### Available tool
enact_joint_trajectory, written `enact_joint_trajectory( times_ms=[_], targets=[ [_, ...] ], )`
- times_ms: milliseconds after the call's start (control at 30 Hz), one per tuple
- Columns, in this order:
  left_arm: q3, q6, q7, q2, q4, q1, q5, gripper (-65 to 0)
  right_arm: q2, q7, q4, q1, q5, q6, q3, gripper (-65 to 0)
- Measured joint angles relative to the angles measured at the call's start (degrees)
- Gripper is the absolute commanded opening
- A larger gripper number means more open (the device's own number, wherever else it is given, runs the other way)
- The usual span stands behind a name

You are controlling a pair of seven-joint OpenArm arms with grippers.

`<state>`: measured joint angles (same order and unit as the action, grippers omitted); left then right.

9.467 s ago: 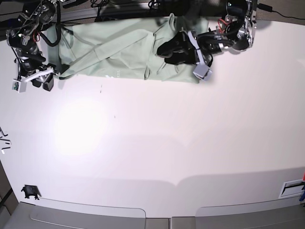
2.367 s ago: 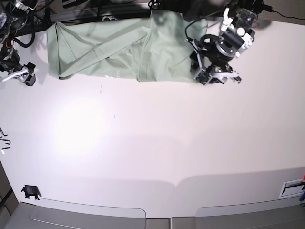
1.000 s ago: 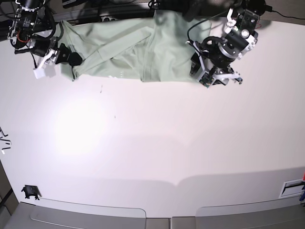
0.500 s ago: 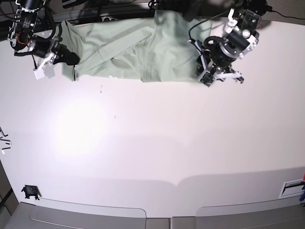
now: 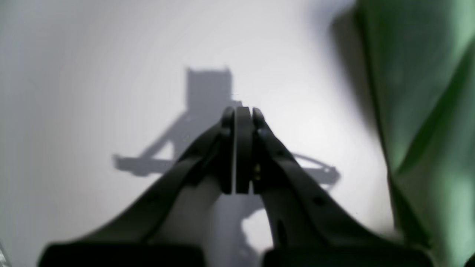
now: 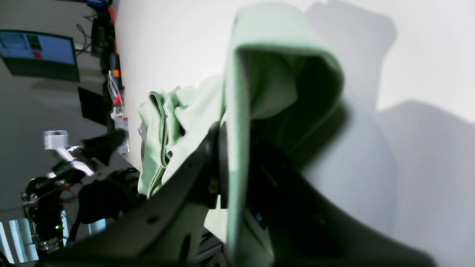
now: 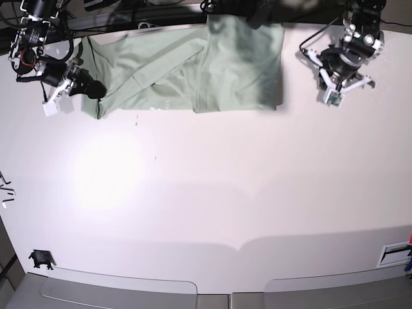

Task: Fold the T-shirt properly
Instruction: 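Carry the lifted shirt end over onto the other half with the right gripper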

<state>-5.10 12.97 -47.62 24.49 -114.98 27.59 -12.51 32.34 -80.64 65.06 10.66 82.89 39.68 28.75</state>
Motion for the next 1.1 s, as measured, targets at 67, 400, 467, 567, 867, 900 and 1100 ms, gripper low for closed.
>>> enact_joint_trajectory(
  times_ms=[67, 400, 467, 567, 867, 900, 1100],
  targets=[
    [-0.17, 2.69, -0.20, -0.02, 2.43, 0.79, -2.34, -65.0, -0.59, 0.00, 2.05, 0.00, -0.11, 0.00, 0.00, -65.0],
    [-0.17, 9.62, -1.53, -0.42, 6.38, 0.87, -11.85, -65.0, -14.34, -0.37, 25.88, -0.02, -0.35, -0.04, 0.15, -65.0],
    [-0.17, 9.60, -1.49, -0.39, 6.38, 0.83, -12.02, -65.0, -18.34, -0.39, 30.58, 0.02, -0.31, -0.07, -0.24, -65.0],
    [-0.17, 9.57, -1.66, -0.39, 6.40, 0.83, -12.00, -65.0, -23.69, -0.33, 36.41, 0.81, -0.20, -0.02, -3.06, -65.0],
    [-0.17, 9.62, -1.66, -0.35, 6.40, 0.81, -12.09, -65.0, -34.75, -0.02, 38.42, 1.66, -5.11, 0.00, -24.41, -65.0],
    [-0.17, 9.62, -1.66, -0.35, 6.40, 0.81, -12.11, -65.0, -35.63, -0.13, 38.42, 1.55, -9.16, 0.00, -26.86, -65.0],
    [-0.15, 9.62, -1.66, -0.35, 6.40, 0.81, -12.09, -65.0, -38.86, -0.28, 38.42, 1.57, -25.55, -0.02, -39.28, -65.0]
  ],
)
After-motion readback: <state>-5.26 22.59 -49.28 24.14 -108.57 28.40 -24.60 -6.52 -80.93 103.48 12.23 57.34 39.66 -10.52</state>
